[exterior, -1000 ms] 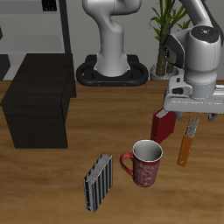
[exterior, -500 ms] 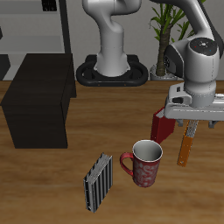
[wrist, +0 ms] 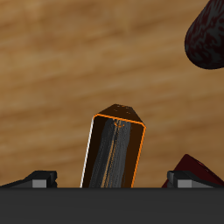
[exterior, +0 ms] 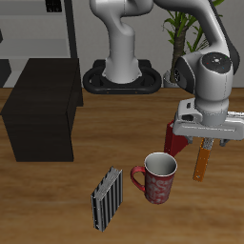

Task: Place the orange book flat on top of the shelf

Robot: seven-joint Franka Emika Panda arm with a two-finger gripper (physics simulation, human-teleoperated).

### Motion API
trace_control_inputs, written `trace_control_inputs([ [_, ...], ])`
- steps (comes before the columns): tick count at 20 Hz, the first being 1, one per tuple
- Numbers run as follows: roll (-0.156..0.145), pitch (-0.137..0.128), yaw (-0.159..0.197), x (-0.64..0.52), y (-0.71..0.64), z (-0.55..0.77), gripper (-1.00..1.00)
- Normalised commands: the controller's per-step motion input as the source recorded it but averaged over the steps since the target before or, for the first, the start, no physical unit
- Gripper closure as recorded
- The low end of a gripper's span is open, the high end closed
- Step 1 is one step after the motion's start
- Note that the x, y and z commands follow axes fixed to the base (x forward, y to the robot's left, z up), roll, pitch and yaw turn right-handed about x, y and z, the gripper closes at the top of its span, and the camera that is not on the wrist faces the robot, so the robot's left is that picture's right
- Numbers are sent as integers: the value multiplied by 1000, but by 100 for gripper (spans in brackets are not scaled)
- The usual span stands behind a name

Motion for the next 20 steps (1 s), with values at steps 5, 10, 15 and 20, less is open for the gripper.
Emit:
trace_control_inputs([
  [5, 20, 33, -1, 60, -77, -192, -100],
  [10, 23, 12, -7, 4, 16, -84, 100],
  [15, 17, 2, -1, -13, 13, 26, 100],
  [20, 22, -11, 21, -7, 67, 171, 100],
])
